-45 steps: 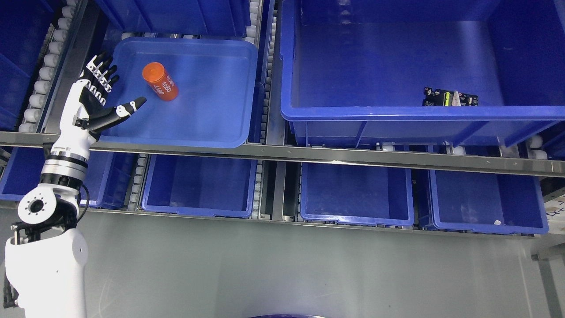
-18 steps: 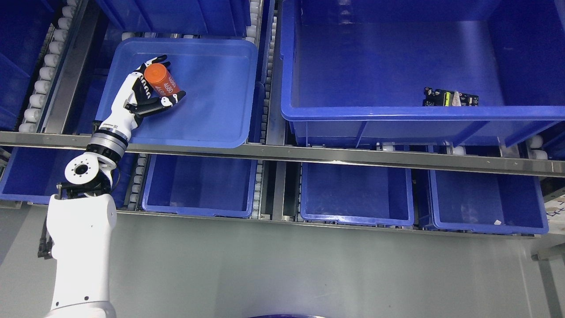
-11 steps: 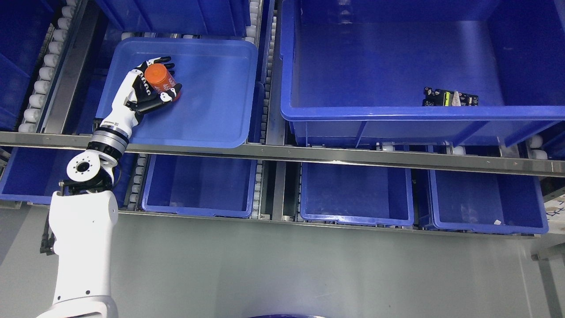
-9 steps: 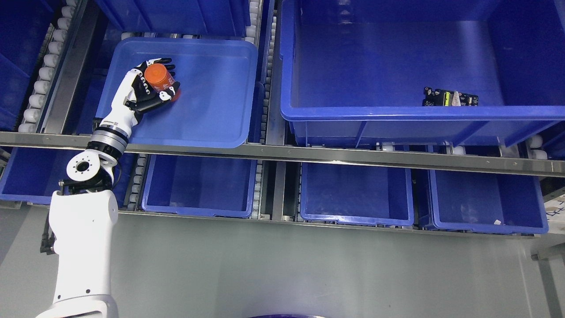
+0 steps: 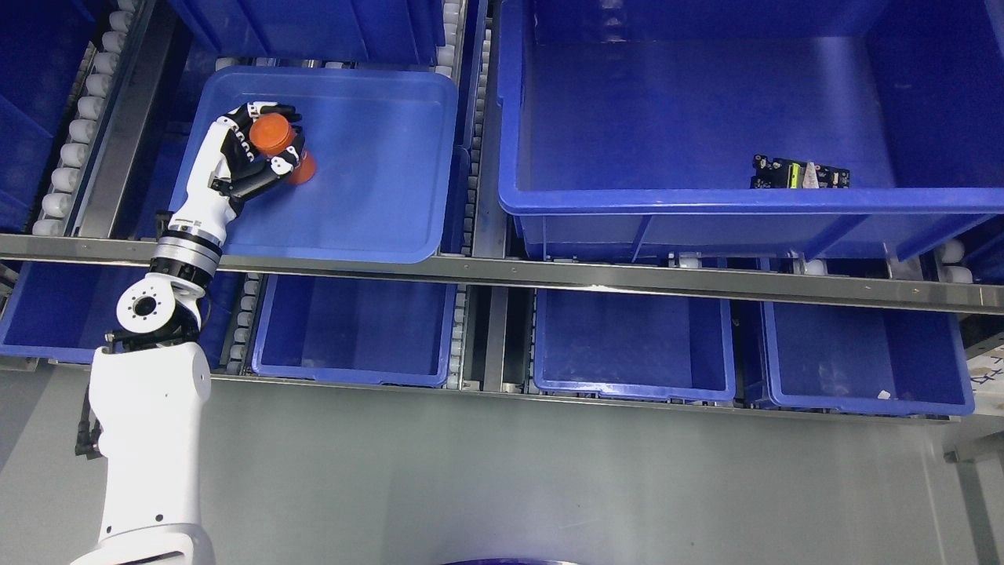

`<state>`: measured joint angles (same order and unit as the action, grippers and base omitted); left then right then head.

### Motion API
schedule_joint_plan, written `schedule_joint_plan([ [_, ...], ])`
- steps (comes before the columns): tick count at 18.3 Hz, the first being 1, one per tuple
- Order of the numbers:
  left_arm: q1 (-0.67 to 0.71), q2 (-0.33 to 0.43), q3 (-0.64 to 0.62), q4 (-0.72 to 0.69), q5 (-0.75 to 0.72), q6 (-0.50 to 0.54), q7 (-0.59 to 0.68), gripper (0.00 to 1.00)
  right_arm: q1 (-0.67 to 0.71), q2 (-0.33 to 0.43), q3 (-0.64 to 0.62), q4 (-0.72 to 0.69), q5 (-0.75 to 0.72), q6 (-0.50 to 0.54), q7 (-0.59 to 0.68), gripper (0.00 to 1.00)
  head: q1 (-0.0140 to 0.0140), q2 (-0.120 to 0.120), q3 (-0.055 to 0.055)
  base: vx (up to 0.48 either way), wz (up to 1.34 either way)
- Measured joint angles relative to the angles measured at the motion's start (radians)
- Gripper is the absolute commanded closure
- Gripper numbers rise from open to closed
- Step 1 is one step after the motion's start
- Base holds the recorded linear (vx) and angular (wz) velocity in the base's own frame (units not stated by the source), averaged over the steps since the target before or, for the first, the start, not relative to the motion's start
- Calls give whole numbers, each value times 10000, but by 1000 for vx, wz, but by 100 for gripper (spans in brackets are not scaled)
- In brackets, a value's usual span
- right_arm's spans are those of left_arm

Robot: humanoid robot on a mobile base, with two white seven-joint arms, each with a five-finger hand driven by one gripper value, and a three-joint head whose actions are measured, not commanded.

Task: Grab orange capacitor from left shelf to right desk
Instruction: 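Close the left hand fingers around the orange capacitor, then lift the capacitor up and out of the bin with the left hand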

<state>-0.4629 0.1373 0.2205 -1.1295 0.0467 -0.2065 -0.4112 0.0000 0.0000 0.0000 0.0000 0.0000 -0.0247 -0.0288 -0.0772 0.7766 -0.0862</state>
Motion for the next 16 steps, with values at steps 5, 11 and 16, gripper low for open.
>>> schedule_joint_plan([
  [5,56,-155,141,128,7,-144,-1,100,0,0,0,0,0,10,0,0,0,0,0,0,0],
  [11,32,-540,284,175,56,-683,-35,99,0,0,0,0,0,13,0,0,0,0,0,0,0],
  [16,-9,-859,439,-369,470,-1053,37,99,0,0,0,0,0,15,0,0,0,0,0,0,-7],
])
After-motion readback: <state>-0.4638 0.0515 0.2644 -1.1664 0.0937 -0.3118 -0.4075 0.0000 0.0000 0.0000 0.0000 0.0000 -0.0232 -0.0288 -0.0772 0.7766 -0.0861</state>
